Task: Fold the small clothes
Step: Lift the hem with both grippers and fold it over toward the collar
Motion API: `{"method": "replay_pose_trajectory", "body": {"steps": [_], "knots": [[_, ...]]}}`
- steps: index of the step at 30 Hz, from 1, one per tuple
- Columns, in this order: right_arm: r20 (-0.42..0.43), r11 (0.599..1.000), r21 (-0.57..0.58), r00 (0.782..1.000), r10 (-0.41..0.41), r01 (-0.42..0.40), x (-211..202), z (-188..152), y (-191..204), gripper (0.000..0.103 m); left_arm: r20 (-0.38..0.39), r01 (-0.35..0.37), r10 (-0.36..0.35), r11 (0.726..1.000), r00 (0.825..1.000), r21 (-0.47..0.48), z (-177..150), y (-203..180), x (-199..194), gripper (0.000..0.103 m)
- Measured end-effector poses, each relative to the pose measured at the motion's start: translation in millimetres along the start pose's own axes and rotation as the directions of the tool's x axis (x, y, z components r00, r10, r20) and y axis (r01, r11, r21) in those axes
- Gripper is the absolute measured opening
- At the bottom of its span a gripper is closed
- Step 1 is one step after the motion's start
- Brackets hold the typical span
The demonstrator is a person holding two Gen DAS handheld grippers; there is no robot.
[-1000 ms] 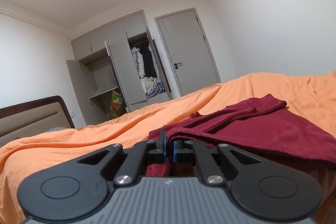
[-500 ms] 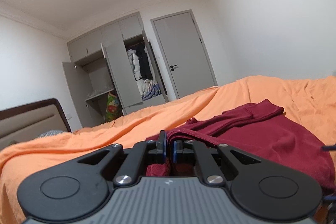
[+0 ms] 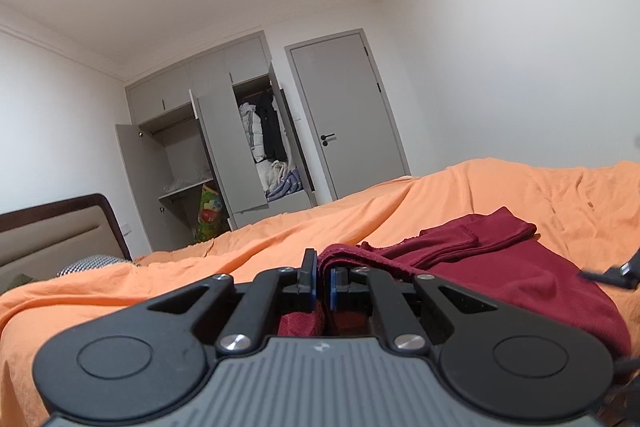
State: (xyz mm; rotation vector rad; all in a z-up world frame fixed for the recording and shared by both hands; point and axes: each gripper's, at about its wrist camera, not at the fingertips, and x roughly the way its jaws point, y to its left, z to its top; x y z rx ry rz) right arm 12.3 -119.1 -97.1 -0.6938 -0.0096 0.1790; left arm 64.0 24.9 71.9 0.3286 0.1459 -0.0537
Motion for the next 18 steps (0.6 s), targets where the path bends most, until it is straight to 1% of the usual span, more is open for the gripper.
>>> {"method": "replay_pose_trajectory", "body": {"steps": [3,5,7,9,10,12,14,15,18], "knots": [[-0.003,0.999,0.001,0.999,-0.052,0.052,-14,-3,-9,0.043,-0.012,-0.004,0.004,1.0,1.0,-0.013,-5,5,0,0.006],[-0.009,0.998,-0.008,0.998,-0.064,0.064,-24,-8,-13,0.041,-0.016,-0.005,0.005,1.0,1.0,-0.014,-7,6,-1,0.006],[-0.021,0.998,-0.019,0.998,-0.061,0.06,-31,-14,-14,0.034,-0.015,-0.004,0.004,1.0,1.0,-0.013,-10,7,-3,0.006],[-0.03,0.998,-0.032,0.998,-0.055,0.054,-37,-23,-19,0.031,-0.016,-0.009,0.009,1.0,1.0,-0.004,-17,6,-7,0.006],[-0.033,0.998,-0.041,0.998,-0.057,0.055,-39,-26,-20,0.026,-0.017,-0.013,0.013,1.0,1.0,0.008,-20,4,-8,0.006],[-0.035,0.997,-0.053,0.998,-0.06,0.059,-44,-33,-27,0.018,-0.024,-0.019,0.02,0.999,1.0,0.041,-30,2,-13,0.006],[-0.03,0.997,-0.05,0.998,-0.059,0.058,-50,-37,-36,0.012,-0.041,-0.009,0.012,0.998,0.999,0.059,-41,1,-18,0.006],[-0.024,0.997,-0.046,0.998,-0.057,0.056,-53,-39,-40,0.004,-0.054,-0.001,0.004,0.998,0.999,0.057,-46,1,-20,0.006],[-0.005,0.999,-0.04,0.999,-0.036,0.035,-61,-39,-49,0.004,-0.08,0.011,-0.006,0.998,0.997,0.064,-58,-2,-27,0.006]]}}
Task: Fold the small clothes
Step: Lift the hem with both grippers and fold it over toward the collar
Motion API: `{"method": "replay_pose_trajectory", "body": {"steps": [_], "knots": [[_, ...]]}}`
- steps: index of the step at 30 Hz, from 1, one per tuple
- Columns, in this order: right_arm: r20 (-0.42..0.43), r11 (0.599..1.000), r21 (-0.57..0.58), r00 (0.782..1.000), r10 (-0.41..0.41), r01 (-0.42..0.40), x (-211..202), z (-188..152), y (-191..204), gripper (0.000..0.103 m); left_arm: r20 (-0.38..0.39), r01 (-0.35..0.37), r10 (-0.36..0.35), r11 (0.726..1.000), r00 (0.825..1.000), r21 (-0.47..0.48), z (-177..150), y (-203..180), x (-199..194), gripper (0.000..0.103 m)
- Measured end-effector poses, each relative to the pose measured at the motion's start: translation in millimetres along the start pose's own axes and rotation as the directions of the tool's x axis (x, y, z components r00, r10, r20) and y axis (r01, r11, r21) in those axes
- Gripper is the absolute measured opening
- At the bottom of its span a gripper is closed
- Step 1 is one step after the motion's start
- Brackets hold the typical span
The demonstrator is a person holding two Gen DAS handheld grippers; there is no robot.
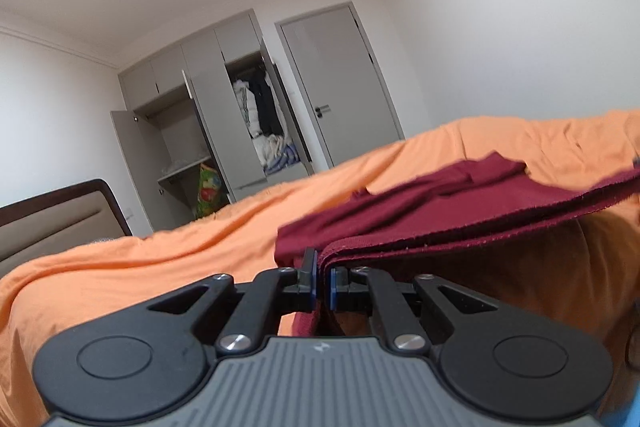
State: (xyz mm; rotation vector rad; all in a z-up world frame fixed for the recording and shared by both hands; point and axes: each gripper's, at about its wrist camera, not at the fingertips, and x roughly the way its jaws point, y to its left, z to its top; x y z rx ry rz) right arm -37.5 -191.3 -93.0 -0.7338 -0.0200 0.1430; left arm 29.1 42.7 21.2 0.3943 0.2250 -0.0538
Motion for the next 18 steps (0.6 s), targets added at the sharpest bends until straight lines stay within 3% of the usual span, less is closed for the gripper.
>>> {"method": "replay_pose_trajectory", "body": {"steps": [8,12,18], "knots": [[0.024,0.999,-0.032,0.999,0.035,-0.034,-27,8,-27,0.003,0.111,-0.041,0.035,0.998,0.993,0.052,-13,-17,-37,0.004],[0.027,0.996,-0.073,0.998,0.052,-0.05,-50,21,-47,0.003,0.118,-0.003,-0.008,0.996,0.993,0.087,-1,-16,-63,0.004],[-0.026,0.968,-0.13,0.977,0.212,-0.214,-94,49,-88,0.003,0.067,0.118,-0.127,0.986,0.99,0.119,19,3,-103,0.004]]}}
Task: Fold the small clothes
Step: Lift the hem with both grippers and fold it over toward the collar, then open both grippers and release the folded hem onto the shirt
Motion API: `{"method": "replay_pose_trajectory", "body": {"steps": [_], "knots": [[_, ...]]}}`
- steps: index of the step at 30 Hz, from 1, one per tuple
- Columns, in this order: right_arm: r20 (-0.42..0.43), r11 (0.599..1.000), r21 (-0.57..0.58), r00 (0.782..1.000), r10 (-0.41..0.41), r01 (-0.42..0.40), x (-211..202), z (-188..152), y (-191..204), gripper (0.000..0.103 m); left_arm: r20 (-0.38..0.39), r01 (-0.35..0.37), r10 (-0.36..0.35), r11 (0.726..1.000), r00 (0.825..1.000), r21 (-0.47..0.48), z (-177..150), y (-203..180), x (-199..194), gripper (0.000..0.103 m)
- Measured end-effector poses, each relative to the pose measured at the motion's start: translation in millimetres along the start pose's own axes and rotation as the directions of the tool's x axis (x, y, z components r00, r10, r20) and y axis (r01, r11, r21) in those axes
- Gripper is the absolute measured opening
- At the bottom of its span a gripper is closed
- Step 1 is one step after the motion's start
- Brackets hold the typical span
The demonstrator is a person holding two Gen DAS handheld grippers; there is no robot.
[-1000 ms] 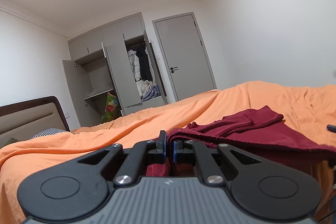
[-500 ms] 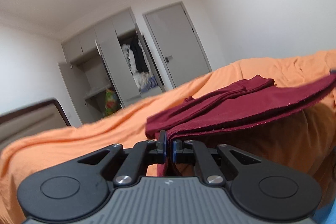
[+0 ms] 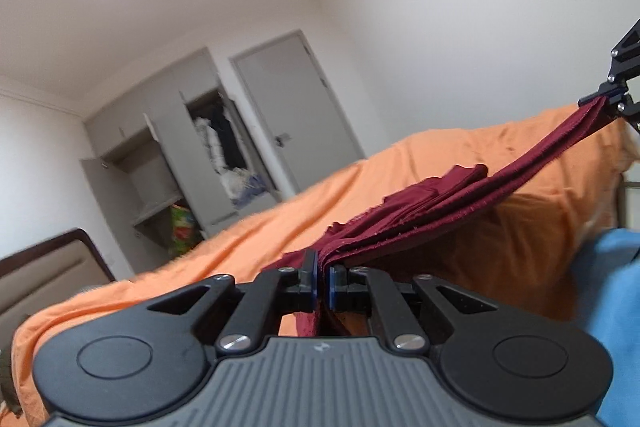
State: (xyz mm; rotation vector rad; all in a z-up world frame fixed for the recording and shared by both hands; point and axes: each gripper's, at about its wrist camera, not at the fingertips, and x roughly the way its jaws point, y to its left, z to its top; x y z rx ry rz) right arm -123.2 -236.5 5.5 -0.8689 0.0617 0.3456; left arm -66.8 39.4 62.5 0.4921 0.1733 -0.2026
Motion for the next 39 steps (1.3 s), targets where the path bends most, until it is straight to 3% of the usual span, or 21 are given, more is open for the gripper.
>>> {"method": "replay_pose_trajectory", "body": {"steps": [5,8,11,21,33,39], "knots": [[-0.022,0.995,0.039,0.995,0.096,-0.095,-23,21,-24,0.003,-0.045,0.091,-0.095,0.993,0.994,-0.076,16,20,-17,0.004],[-0.019,0.993,0.052,0.994,0.109,-0.108,-13,27,-35,0.003,-0.052,0.091,-0.095,0.994,0.994,-0.065,23,30,-9,0.004],[-0.026,0.996,-0.02,0.996,0.083,-0.084,9,26,-42,0.004,-0.076,0.077,-0.079,0.997,0.994,-0.018,36,37,12,0.005],[-0.078,0.991,-0.132,0.997,-0.006,-0.005,172,36,-97,0.004,-0.196,0.083,-0.046,0.979,0.979,0.188,97,67,183,0.005],[-0.226,0.99,-0.131,0.974,0.029,-0.06,356,14,-113,0.004,-0.325,0.121,-0.09,0.99,0.942,0.075,79,94,370,0.005],[-0.284,0.993,-0.039,0.954,0.093,-0.109,432,-11,-109,0.004,-0.412,0.157,-0.133,0.987,0.901,0.025,43,97,445,0.006]]}}
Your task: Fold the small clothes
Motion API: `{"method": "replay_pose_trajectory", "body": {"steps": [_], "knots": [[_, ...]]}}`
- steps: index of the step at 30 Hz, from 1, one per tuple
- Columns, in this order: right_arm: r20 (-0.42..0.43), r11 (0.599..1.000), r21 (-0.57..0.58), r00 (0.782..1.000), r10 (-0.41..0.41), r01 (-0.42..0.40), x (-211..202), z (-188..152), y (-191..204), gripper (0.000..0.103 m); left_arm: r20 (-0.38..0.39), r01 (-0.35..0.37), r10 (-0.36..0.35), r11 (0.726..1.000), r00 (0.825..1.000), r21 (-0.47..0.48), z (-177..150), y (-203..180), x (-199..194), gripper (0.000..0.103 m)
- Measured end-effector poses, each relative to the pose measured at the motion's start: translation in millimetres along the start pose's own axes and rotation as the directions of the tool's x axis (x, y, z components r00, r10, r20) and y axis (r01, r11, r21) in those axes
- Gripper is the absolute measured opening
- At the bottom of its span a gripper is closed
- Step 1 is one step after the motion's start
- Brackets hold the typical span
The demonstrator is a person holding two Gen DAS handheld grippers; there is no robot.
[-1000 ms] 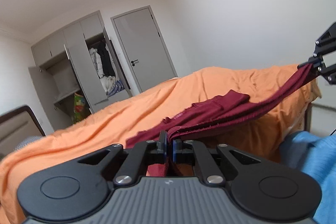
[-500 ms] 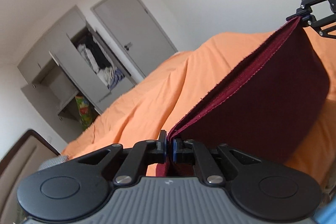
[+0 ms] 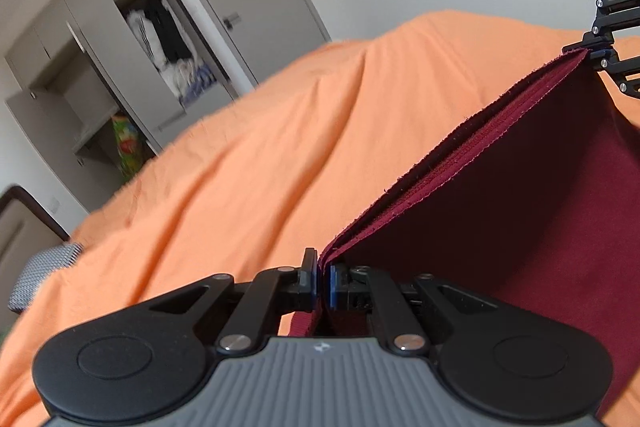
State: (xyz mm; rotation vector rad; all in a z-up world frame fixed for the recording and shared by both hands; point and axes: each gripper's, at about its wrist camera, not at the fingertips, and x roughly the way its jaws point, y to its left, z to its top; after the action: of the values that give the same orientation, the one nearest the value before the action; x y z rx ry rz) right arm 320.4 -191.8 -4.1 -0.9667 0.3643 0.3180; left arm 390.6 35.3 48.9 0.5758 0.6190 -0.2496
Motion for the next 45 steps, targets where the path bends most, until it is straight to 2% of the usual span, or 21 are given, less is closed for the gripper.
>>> {"method": "replay_pose_trajectory", "body": {"steps": [5,8,11,13,15,17,19,22,26,29,33,37,40,45], "knots": [[-0.054,0.996,0.037,0.995,0.08,-0.078,51,-6,3,0.01,-0.077,0.056,-0.06,0.997,0.995,-0.055,-12,14,55,0.01],[-0.073,0.992,0.058,0.99,0.118,-0.114,71,-8,2,0.019,-0.091,0.115,-0.125,0.987,0.988,-0.115,-17,30,77,0.019],[-0.079,0.986,0.102,0.987,0.142,-0.134,85,-11,-4,0.035,-0.096,0.161,-0.179,0.972,0.979,-0.168,-21,49,91,0.043],[-0.08,0.981,0.139,0.985,0.151,-0.139,95,-12,-9,0.047,-0.09,0.195,-0.216,0.96,0.972,-0.202,-26,63,98,0.076],[-0.088,0.974,0.181,0.984,0.155,-0.137,100,-19,-12,0.052,-0.077,0.234,-0.259,0.941,0.963,-0.245,-34,78,100,0.091],[-0.097,0.967,0.216,0.983,0.158,-0.134,107,-22,-14,0.054,-0.058,0.246,-0.276,0.92,0.959,-0.304,-44,92,103,0.091],[-0.104,0.962,0.242,0.982,0.158,-0.129,111,-28,-11,0.064,-0.041,0.243,-0.278,0.896,0.96,-0.371,-55,106,106,0.096],[-0.115,0.957,0.273,0.984,0.136,-0.101,120,-31,-4,0.076,-0.034,0.19,-0.233,0.86,0.972,-0.473,-72,122,111,0.097],[-0.12,0.942,0.332,0.989,0.082,-0.037,127,-42,-3,0.089,-0.05,0.125,-0.184,0.817,0.982,-0.563,-92,134,117,0.098],[-0.132,0.927,0.373,0.991,0.024,0.028,131,-50,-5,0.101,-0.063,0.089,-0.154,0.81,0.986,-0.579,-97,125,118,0.101],[-0.139,0.908,0.41,0.99,-0.029,0.084,126,-54,-12,0.102,-0.033,0.057,-0.095,0.801,0.995,-0.596,-97,122,104,0.102],[-0.08,0.91,0.404,0.994,-0.069,0.095,103,-37,-13,0.102,0.015,0.059,-0.064,0.782,0.998,-0.62,-86,112,80,0.102],[-0.009,0.915,0.399,0.998,-0.063,0.062,84,-15,-6,0.102,0.041,0.06,-0.044,0.769,0.998,-0.636,-87,104,56,0.103],[0.089,0.912,0.41,0.996,-0.009,-0.028,59,25,18,0.102,0.02,-0.008,0.027,0.768,0.999,-0.64,-94,78,16,0.103]]}}
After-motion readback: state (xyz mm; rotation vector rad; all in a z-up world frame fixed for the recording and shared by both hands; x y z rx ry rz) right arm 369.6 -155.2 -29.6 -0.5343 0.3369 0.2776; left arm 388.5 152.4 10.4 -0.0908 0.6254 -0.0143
